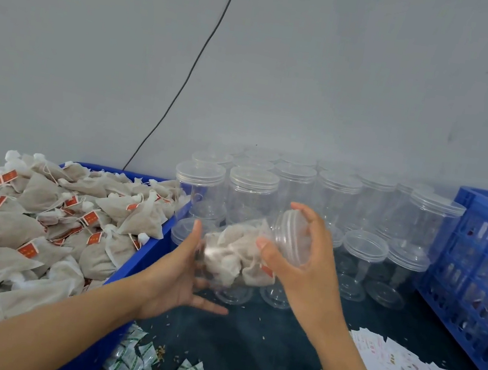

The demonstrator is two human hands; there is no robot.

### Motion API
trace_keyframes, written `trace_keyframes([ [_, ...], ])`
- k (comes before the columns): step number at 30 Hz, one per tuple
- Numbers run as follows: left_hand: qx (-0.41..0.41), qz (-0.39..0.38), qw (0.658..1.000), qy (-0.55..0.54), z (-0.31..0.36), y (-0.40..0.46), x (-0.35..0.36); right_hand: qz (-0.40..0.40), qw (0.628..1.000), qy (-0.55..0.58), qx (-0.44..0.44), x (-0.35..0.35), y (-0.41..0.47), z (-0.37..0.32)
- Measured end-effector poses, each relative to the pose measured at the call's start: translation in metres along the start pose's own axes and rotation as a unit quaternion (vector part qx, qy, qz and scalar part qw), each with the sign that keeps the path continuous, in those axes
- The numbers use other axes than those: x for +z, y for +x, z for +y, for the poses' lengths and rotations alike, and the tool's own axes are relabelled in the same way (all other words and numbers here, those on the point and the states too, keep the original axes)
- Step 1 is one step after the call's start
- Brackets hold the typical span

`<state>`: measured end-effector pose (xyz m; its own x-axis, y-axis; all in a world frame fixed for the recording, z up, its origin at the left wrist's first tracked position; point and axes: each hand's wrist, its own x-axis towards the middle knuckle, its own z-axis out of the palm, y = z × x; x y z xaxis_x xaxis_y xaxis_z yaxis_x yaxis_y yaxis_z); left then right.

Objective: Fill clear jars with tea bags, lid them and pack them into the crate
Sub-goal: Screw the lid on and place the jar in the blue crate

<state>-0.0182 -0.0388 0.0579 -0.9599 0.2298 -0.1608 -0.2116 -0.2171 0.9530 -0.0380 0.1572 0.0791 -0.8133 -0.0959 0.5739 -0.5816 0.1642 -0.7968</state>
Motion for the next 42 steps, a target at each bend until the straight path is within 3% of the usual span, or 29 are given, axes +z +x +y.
trace_keyframes([
  [2, -0.018, -0.046, 0.996, -0.069, -0.003, 0.001, 0.003, -0.002, 0.999, 0.039, 0.026, -0.003, 0.001, -0.002],
  [6, 0.011, -0.051, 0.990, -0.131, -0.004, 0.001, 0.005, -0.031, 0.995, 0.069, 0.069, 0.004, -0.003, -0.004],
  [11, -0.037, 0.003, 0.993, -0.114, -0.006, 0.002, 0.000, -0.080, 0.995, -0.003, 0.060, 0.018, -0.010, -0.006],
  [17, -0.129, 0.016, 0.980, -0.149, -0.002, 0.003, 0.002, -0.122, 0.975, -0.181, -0.048, 0.013, -0.011, -0.009],
  [24, -0.266, -0.056, 0.956, -0.112, -0.006, 0.005, -0.003, -0.177, 0.965, -0.149, -0.125, 0.003, -0.008, -0.006],
  [27, -0.228, -0.062, 0.968, -0.080, -0.006, 0.004, 0.001, -0.161, 0.976, -0.111, -0.095, -0.001, -0.005, -0.001],
  [30, -0.125, 0.005, 0.988, -0.087, -0.009, 0.007, 0.005, -0.104, 0.992, -0.073, -0.025, 0.004, -0.003, 0.002],
  [34, -0.017, 0.021, 0.998, -0.058, -0.011, 0.007, 0.005, -0.055, 0.995, -0.003, 0.083, 0.011, -0.005, 0.001],
  [38, -0.052, 0.044, 0.993, -0.096, -0.008, 0.006, 0.001, -0.159, 0.979, 0.035, 0.126, 0.004, 0.007, -0.003],
  [40, -0.094, 0.041, 0.985, -0.141, -0.005, 0.005, 0.001, -0.227, 0.969, 0.059, 0.083, -0.004, 0.004, -0.008],
  [42, -0.111, 0.033, 0.980, -0.163, -0.005, 0.004, 0.001, -0.247, 0.965, 0.069, 0.060, -0.011, 0.000, -0.011],
])
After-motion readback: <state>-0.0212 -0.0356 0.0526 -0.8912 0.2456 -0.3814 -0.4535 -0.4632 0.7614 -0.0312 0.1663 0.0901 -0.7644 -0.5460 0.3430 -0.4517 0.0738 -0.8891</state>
